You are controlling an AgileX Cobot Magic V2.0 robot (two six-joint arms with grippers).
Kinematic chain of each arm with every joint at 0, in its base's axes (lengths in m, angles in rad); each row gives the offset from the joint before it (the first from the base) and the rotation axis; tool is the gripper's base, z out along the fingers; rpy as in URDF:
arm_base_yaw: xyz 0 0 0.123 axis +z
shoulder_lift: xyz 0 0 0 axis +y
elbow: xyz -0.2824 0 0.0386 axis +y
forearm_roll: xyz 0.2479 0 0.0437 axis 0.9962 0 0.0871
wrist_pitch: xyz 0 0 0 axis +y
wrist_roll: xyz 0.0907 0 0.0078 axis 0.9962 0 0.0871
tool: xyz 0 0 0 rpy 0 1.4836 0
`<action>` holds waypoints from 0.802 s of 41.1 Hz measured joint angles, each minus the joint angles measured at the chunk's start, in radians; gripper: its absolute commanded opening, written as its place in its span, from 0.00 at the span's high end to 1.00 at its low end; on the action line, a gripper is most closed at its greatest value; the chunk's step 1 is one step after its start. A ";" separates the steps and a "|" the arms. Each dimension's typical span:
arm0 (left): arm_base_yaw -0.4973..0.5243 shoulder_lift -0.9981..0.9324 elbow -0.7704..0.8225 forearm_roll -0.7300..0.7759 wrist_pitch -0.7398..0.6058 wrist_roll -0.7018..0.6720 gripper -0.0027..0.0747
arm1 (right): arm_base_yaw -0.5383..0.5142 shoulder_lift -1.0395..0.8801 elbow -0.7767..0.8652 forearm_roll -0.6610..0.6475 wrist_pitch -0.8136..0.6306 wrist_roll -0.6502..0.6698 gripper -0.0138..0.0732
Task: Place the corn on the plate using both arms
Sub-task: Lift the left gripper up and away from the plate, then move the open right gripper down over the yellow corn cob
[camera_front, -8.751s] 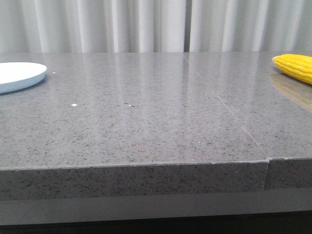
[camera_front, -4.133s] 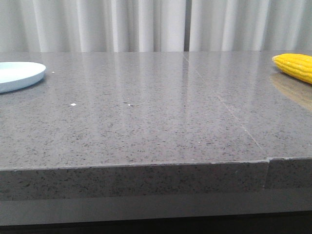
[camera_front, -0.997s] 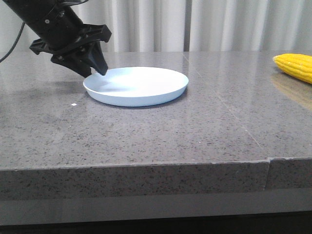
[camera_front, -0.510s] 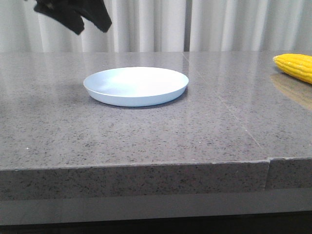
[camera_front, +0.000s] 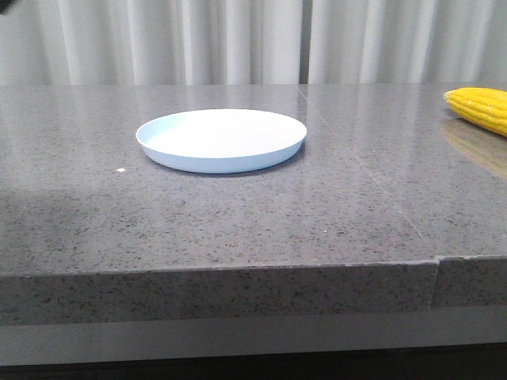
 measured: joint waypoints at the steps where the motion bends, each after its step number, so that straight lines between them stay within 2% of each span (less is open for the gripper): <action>1: 0.000 -0.026 0.011 0.000 0.000 -0.002 0.37 | 0.000 0.000 0.000 0.000 0.000 0.000 0.29; 13: 0.000 -0.299 0.097 0.002 0.009 -0.004 0.37 | 0.000 0.000 0.000 0.000 0.000 0.000 0.29; 33: 0.000 -0.336 0.097 0.002 0.013 -0.006 0.44 | 0.000 0.000 0.000 0.000 0.024 0.000 0.29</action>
